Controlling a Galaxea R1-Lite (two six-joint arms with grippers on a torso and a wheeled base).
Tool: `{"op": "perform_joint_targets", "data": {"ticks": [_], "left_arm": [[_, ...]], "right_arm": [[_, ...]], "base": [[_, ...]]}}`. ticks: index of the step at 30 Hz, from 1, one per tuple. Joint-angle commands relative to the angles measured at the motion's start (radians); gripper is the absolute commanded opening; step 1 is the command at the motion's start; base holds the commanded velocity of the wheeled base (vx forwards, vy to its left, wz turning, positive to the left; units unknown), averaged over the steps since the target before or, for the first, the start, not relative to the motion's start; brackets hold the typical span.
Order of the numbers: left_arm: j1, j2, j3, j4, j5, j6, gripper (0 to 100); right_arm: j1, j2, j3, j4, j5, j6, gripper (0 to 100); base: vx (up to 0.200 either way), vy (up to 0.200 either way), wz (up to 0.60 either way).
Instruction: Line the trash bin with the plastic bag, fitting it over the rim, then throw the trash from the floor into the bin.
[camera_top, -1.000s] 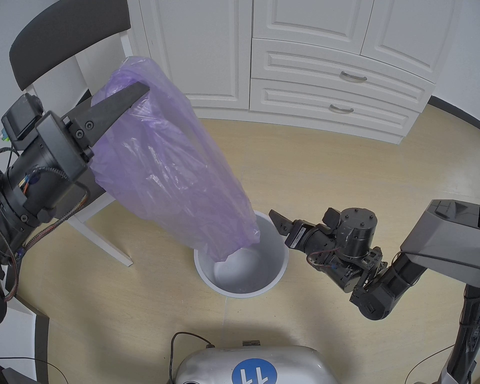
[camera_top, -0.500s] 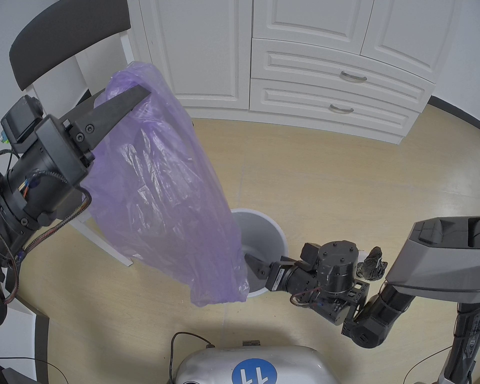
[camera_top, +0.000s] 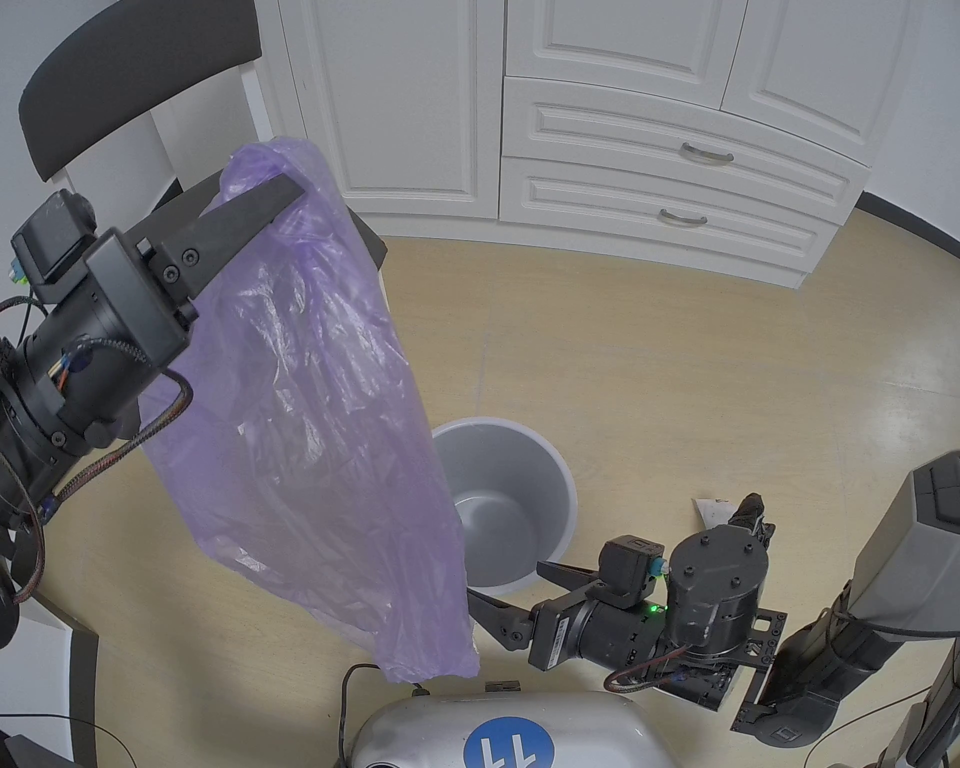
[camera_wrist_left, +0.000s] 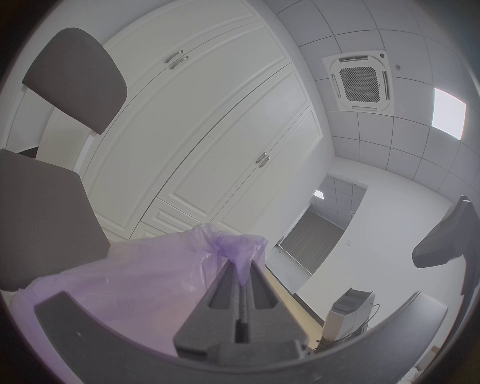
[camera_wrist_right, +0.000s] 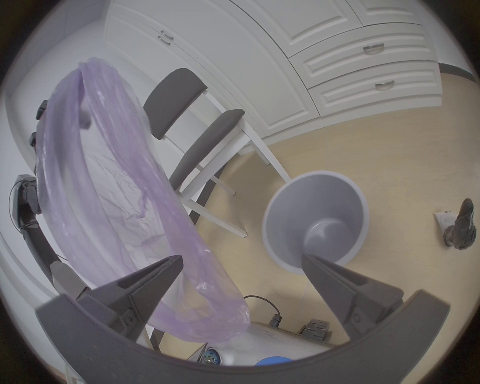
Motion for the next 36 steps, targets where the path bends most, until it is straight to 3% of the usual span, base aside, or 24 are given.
{"op": "perform_joint_targets", "data": {"ticks": [1, 11, 20, 29, 32, 36], "left_arm": [[0.004, 0.019, -0.004, -0.001, 0.000, -0.002, 0], [0.009, 0.063, 0.007, -0.107, 0.000, -0.006, 0], [-0.043, 0.030, 0.025, -0.112, 0.000, -0.014, 0], [-0.070, 0.020, 0.053, -0.115, -0.006, -0.014, 0], [-0.034, 0.034, 0.066, -0.115, -0.054, -0.012, 0], [0.052, 0.049, 0.108, -0.144, -0.199, -0.011, 0]], "right_arm": [[0.012, -0.047, 0.011, 0.000, 0.000, -0.010, 100], [0.045, -0.124, 0.051, 0.002, 0.000, -0.046, 100], [0.055, 0.025, 0.011, -0.040, 0.003, -0.001, 100], [-0.044, 0.076, -0.021, -0.124, 0.000, 0.019, 100], [-0.087, -0.006, -0.015, -0.086, 0.002, -0.015, 100], [-0.163, -0.130, -0.024, 0.080, 0.003, -0.066, 100]], "base": [[0.000, 0.000, 0.00], [0.000, 0.000, 0.00], [0.000, 0.000, 0.00], [0.000, 0.000, 0.00], [0.000, 0.000, 0.00], [0.000, 0.000, 0.00]]}}
